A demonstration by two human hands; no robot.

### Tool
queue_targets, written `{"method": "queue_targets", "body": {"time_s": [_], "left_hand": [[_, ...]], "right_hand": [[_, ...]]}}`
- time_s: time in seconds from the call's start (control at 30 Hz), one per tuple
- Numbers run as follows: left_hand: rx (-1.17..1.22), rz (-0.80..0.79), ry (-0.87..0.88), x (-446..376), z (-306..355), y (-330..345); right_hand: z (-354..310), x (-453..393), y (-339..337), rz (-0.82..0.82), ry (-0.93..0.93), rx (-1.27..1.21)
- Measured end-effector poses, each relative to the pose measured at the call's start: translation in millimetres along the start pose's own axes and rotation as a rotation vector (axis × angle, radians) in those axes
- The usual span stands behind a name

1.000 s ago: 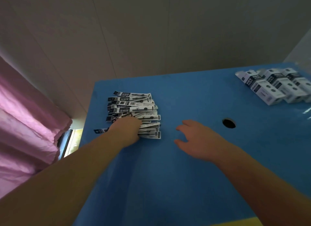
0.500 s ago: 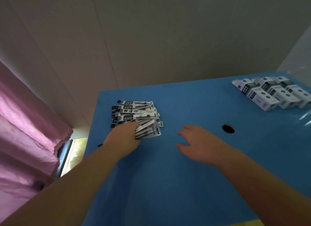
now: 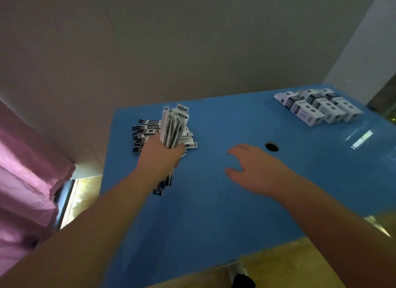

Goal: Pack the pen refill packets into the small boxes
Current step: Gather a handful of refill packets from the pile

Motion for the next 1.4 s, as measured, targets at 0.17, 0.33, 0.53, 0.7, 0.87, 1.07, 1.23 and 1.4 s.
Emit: {"method": "queue_targets", "body": {"time_s": [0.17, 0.33, 0.53, 0.7, 0.87, 1.07, 1.23, 1.4], "left_hand": [[0.163, -0.002, -0.052, 14, 3, 14], [0.179, -0.039, -0.069, 29, 11, 34], [0.167, -0.061, -0.045, 50, 32, 63], [0.146, -0.055, -0.034, 72, 58, 116], [0.144, -0.077, -0.020, 104, 95, 199], [0.169, -0.065, -0.003, 135, 130, 290], [0.158, -0.058, -0.028, 146, 146, 342], [0.128, -0.020, -0.040, 130, 159, 367]], "right_hand": [[13, 29, -3, 0.025, 0.069, 0.031], [32, 51, -7, 0.018, 0.129, 0.036], [63, 73, -9, 0.047, 0.137, -0.006], [113, 103, -9, 0.078, 0.139, -0.024], [192, 149, -6, 0.133, 0.171, -0.054], [292, 194, -8, 0.177, 0.195, -0.030], [352, 208, -13, 0.169, 0.209, -0.044], [387, 183, -24, 0.123, 0.206, -0.046]]}}
Point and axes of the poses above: each hand's wrist, its own x-axis away from the middle knuckle, its own y-axis out of the palm, z = x × y, the point moved 3 cm from there along -x, towards the middle knuckle, and after that the axes turned 9 degrees about x, right-handed, at the moved point
